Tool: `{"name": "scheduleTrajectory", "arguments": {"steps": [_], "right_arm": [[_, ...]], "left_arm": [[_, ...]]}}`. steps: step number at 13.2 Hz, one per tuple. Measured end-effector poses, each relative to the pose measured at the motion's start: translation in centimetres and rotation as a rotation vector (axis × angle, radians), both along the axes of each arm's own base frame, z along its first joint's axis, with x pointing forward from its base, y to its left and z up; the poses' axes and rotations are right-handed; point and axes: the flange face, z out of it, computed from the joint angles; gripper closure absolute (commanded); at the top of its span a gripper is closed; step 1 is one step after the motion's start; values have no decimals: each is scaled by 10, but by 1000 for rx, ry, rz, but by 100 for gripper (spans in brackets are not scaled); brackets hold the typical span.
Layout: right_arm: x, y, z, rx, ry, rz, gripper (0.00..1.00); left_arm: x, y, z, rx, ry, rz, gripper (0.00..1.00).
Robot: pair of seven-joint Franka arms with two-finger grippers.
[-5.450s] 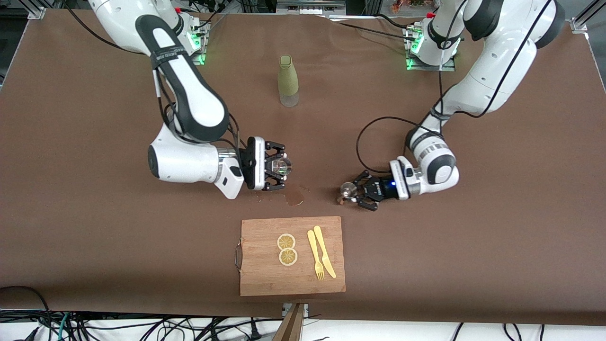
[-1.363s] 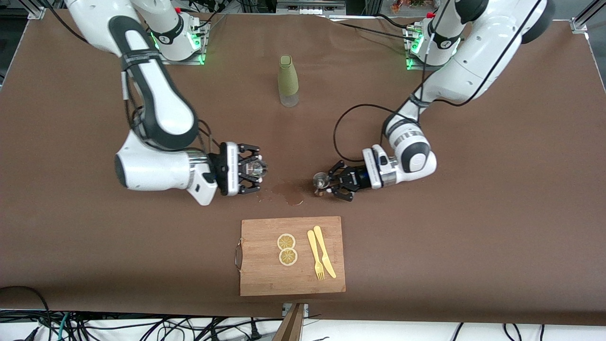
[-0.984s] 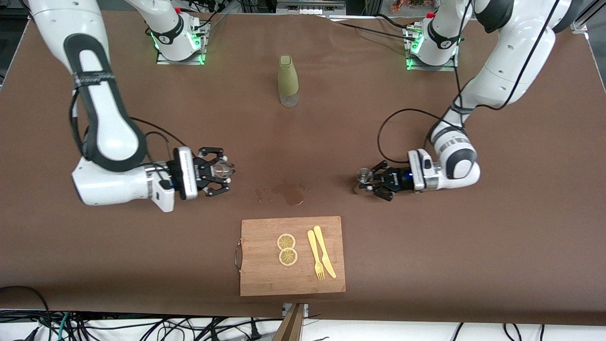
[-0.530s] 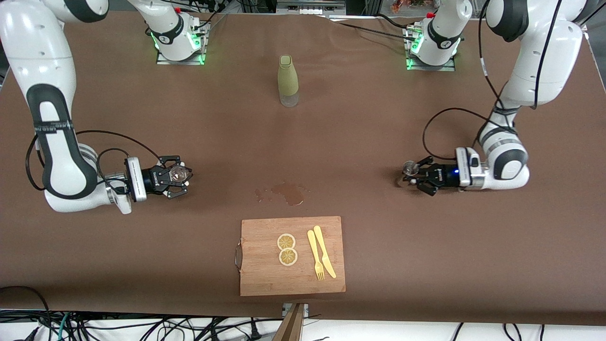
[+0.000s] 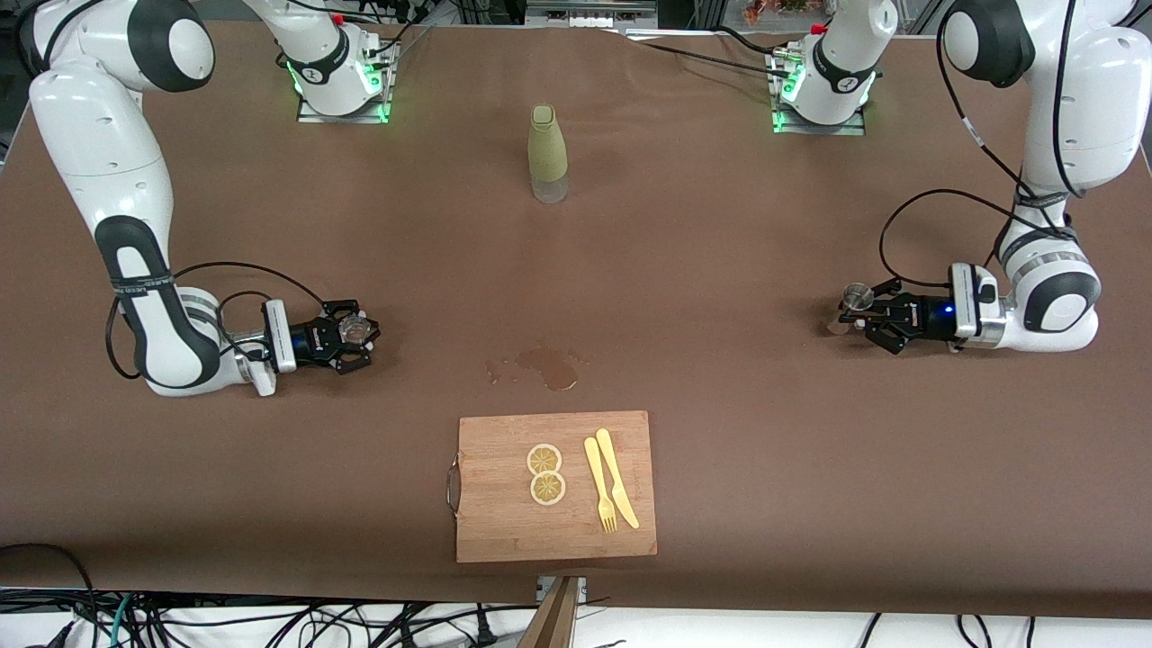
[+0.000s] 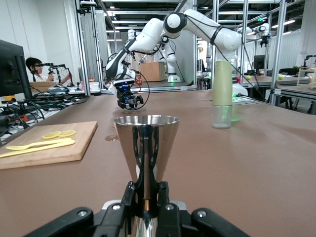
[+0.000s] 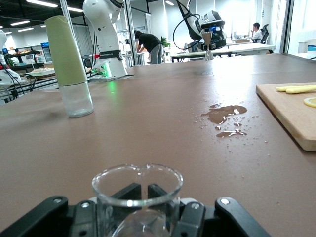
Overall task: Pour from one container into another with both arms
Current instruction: 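Move the beaker and jigger apart, lowering both toward their spots, then set the beaker down with the right gripper while the left gripper sets the jigger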
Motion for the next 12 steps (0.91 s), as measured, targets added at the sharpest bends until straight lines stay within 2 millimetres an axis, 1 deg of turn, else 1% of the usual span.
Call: {"name": "scheduleTrajectory", "arguments": {"steps": [1, 2, 3, 5, 7, 10, 12], "right_arm": [[-2, 0, -6, 8, -5, 1, 70], [-5, 0, -12, 15, -6, 2, 8], [-6, 0, -16, 19, -7, 2, 0], [-7, -2, -18, 19, -11, 0, 0], [-4, -15, -17, 1, -16, -13, 0], [-4, -47, -16, -44, -18, -38, 0], [-6, -69, -10, -75, -17, -32, 0]], "left_arm": [[-3, 8, -4, -2, 7, -5, 100], [-5, 17, -10, -5, 15, -6, 100], [-6, 24, -17, -5, 21, -8, 100], [-8, 32, -29, -11, 31, -12, 100], [-11, 36, -42, -16, 42, -12, 100], [-12, 40, -57, -13, 46, -16, 100], [-13, 41, -64, -13, 50, -18, 100]]}}
